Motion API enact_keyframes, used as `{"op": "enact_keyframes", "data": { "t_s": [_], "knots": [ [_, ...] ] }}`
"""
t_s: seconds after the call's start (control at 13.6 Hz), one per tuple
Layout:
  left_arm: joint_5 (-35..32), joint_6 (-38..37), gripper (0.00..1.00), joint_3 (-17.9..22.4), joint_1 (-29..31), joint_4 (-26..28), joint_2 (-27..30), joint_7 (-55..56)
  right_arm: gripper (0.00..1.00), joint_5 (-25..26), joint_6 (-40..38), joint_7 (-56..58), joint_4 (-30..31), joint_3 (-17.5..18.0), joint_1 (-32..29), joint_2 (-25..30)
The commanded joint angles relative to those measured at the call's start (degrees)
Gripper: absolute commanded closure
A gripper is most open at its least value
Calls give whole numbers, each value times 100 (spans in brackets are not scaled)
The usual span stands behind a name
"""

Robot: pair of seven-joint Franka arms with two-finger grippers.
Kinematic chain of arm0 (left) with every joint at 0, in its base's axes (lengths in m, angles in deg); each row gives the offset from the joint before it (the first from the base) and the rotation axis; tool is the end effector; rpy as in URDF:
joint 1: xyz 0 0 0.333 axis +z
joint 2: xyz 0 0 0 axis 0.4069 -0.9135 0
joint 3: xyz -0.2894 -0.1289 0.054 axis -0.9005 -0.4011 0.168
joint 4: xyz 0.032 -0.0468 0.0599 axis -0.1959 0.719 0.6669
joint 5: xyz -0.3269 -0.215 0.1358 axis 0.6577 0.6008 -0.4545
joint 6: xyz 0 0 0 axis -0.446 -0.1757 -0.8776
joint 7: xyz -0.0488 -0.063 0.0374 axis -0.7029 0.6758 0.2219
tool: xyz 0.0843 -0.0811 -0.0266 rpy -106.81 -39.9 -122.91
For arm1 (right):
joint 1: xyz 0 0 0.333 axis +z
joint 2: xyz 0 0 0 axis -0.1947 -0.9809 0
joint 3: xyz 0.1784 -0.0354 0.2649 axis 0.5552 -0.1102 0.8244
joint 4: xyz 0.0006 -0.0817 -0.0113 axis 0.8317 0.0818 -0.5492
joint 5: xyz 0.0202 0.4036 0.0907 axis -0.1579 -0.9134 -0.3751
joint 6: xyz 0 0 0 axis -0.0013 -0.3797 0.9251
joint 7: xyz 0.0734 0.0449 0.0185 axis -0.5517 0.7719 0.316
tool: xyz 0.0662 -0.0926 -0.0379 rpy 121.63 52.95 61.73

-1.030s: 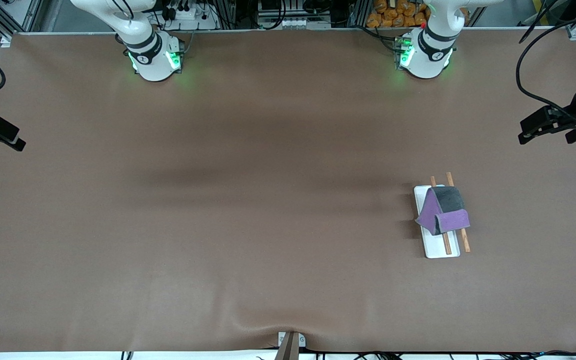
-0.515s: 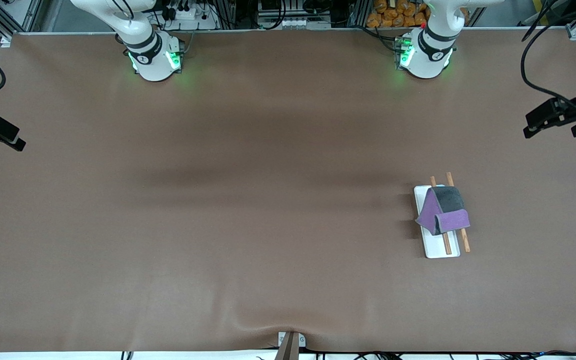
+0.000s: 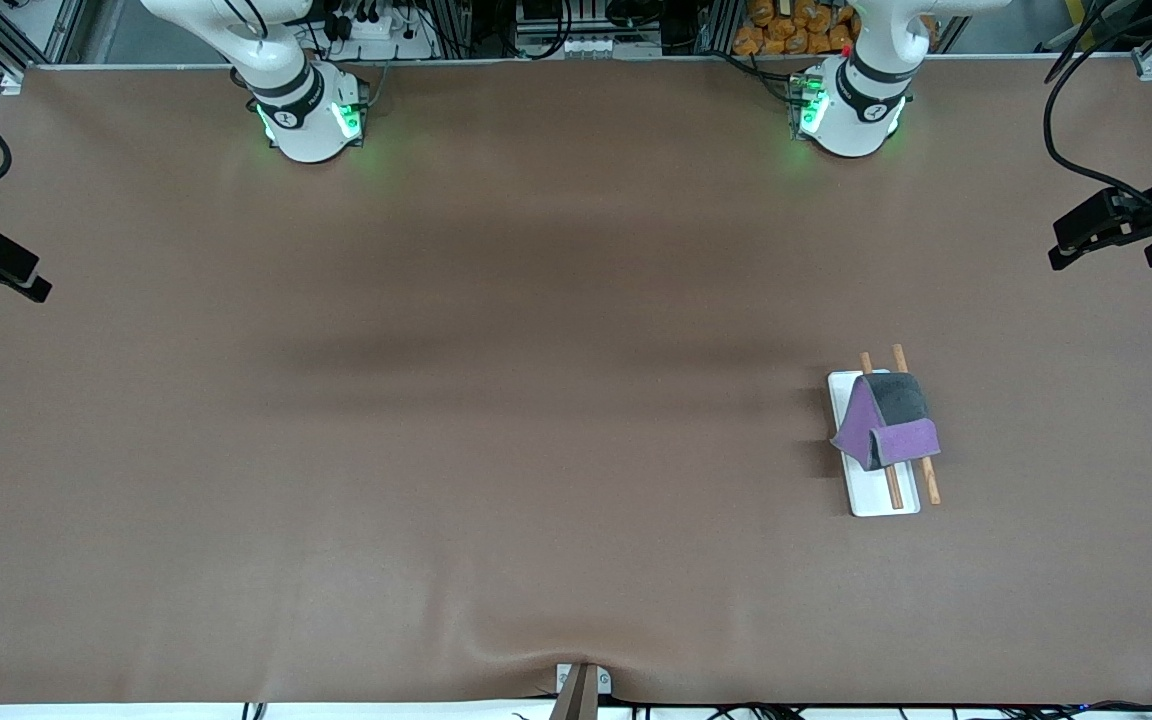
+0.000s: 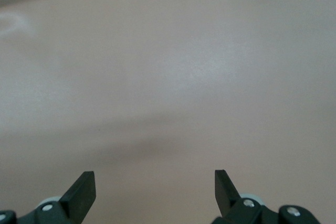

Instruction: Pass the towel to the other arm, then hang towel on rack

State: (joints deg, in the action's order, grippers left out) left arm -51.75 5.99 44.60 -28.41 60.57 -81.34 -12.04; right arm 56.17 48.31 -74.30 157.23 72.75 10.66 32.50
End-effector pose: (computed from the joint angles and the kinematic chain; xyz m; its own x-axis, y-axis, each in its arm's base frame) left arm 0.5768 -0.0232 0.6438 0.9998 0.0159 0.0146 0.0160 -0.9999 -0.0064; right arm 0.5894 -0.0362 0.6461 0.9873 -0.1394 0.0760 -0.1380 -0.9902 -0.0234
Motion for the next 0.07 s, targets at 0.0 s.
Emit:
{"op": "enact_keyframes", "data": {
  "t_s": [0.0],
  "knots": [
    [-130,-143,0,131,-97,-136,13,34,0,69,-61,-17,-9,7,-4,57]
  ]
}}
